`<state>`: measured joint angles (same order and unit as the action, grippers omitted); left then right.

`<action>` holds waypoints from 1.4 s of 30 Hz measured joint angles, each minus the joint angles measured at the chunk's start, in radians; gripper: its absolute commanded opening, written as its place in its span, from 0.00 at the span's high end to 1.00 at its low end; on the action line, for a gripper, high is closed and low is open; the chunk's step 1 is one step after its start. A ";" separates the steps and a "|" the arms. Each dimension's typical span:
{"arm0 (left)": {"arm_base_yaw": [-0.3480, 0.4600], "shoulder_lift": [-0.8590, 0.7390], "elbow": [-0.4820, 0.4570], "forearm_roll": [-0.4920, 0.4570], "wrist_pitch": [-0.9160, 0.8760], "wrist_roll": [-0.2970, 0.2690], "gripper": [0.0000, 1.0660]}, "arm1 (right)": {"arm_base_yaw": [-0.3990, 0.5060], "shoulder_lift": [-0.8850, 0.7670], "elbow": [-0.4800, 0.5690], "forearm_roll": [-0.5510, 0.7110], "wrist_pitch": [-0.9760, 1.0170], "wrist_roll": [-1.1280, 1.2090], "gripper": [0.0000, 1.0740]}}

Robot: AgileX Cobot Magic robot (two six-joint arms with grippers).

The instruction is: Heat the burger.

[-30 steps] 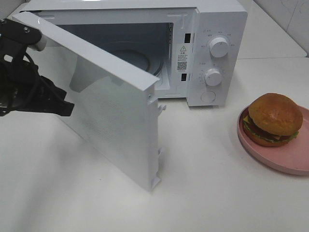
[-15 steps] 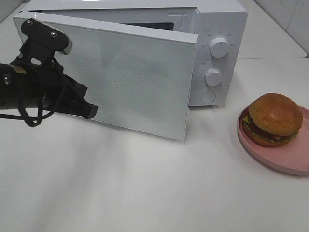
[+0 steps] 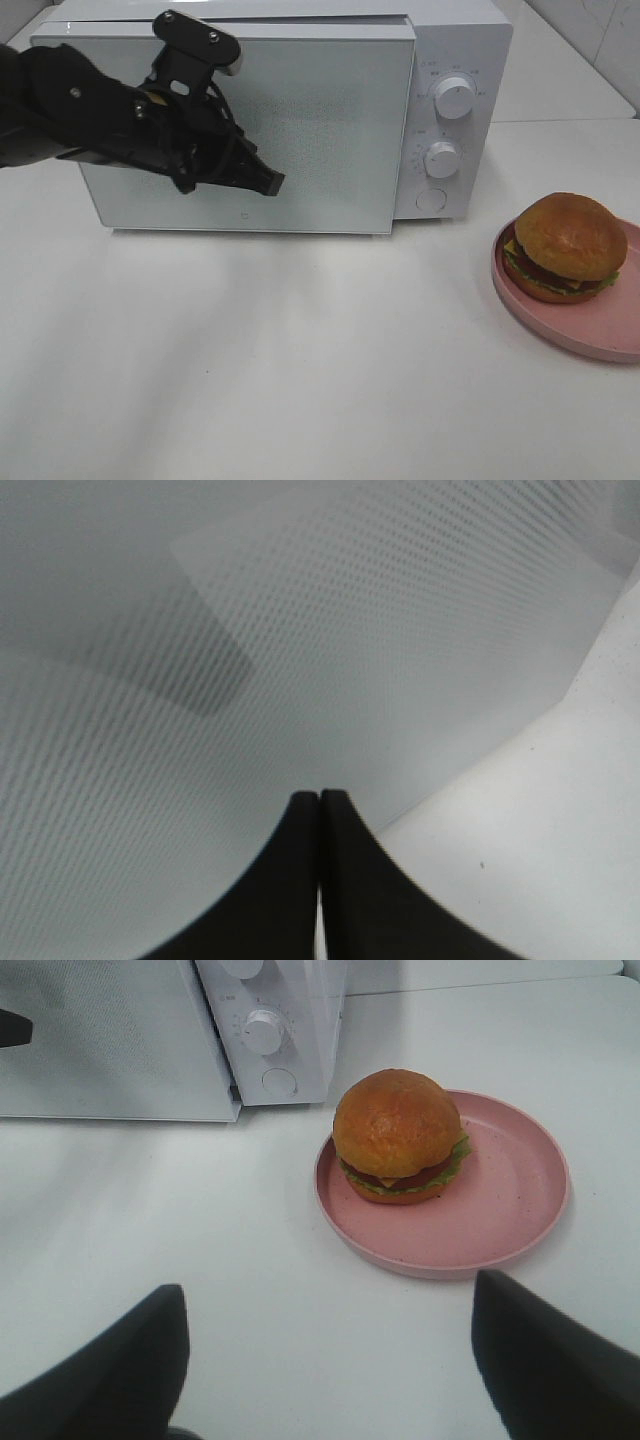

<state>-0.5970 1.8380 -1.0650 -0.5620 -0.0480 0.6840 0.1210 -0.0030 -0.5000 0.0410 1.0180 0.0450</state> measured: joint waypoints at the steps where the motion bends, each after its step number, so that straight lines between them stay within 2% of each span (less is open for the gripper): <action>1: 0.000 0.017 -0.033 0.000 0.018 0.000 1.00 | 0.000 0.000 0.000 0.000 0.000 0.000 0.32; 2: 0.000 0.017 -0.033 0.000 0.018 0.000 1.00 | 0.000 0.000 0.000 0.000 0.000 0.000 0.32; 3: 0.000 0.054 -0.091 0.000 0.055 0.000 1.00 | 0.000 0.000 0.000 0.000 0.000 0.000 0.32; 4: 0.000 0.054 -0.091 0.000 0.055 0.000 1.00 | 0.000 0.000 0.000 0.000 0.000 0.000 0.32; 6: -0.007 0.122 -0.196 -0.015 0.160 -0.012 1.00 | 0.000 0.000 0.000 0.000 0.000 0.000 0.32; 8: -0.012 0.133 -0.215 -0.025 0.181 -0.017 1.00 | 0.000 0.000 0.000 0.000 0.000 0.000 0.32; 9: -0.018 0.153 -0.255 -0.036 0.218 -0.032 1.00 | 0.000 0.000 0.000 0.000 0.000 0.000 0.32; 12: -0.022 0.163 -0.274 -0.040 0.235 -0.037 1.00 | 0.000 0.000 0.000 0.000 0.000 0.000 0.32; 14: -0.027 0.194 -0.338 -0.055 0.278 -0.052 1.00 | 0.000 0.000 0.000 0.000 0.000 0.000 0.32; 17: -0.031 0.202 -0.352 -0.056 0.286 -0.053 1.00 | 0.000 0.000 0.000 0.000 0.000 0.000 0.32; 19: -0.044 0.229 -0.400 -0.060 0.296 -0.058 1.00 | 0.000 0.000 0.000 -0.001 0.000 0.000 0.32; 25: -0.066 0.244 -0.422 -0.048 0.298 -0.052 1.00 | 0.000 0.000 0.000 -0.001 0.000 0.000 0.32; 29: -0.074 0.245 -0.435 0.037 0.359 -0.028 1.00 | 0.000 0.000 0.000 -0.002 0.000 0.000 0.32; 30: -0.075 0.245 -0.441 0.099 0.413 -0.016 1.00 | 0.000 0.000 0.000 -0.002 0.000 0.000 0.32; 31: -0.075 0.245 -0.441 0.099 0.413 -0.016 1.00 | 0.000 0.000 0.000 -0.002 0.000 0.000 0.32; 32: -0.076 0.245 -0.447 0.164 0.477 -0.010 1.00 | 0.000 0.000 0.000 -0.002 0.000 0.000 0.32; 36: -0.078 0.236 -0.447 0.224 0.601 -0.023 1.00 | 0.000 0.000 0.000 -0.002 0.000 0.000 0.32; 37: -0.079 0.219 -0.447 0.249 0.680 -0.052 1.00 | 0.000 0.000 0.000 -0.002 0.000 0.000 0.32; 39: -0.079 0.206 -0.447 0.261 0.719 -0.073 1.00 | 0.000 0.000 0.000 -0.002 0.000 0.000 0.32; 40: -0.079 0.177 -0.447 0.290 0.789 -0.116 1.00 | 0.000 0.000 0.000 -0.002 0.000 0.000 0.32; 41: -0.079 0.177 -0.447 0.290 0.789 -0.116 1.00 | 0.000 0.000 0.000 -0.002 0.000 0.000 0.32; 42: -0.079 0.146 -0.448 0.319 0.850 -0.164 1.00 | 0.000 0.000 0.000 -0.002 0.000 0.000 0.32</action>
<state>-0.6760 1.9840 -1.5130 -0.2430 0.8020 0.5200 0.1210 -0.0030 -0.5000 0.0390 1.0180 0.0450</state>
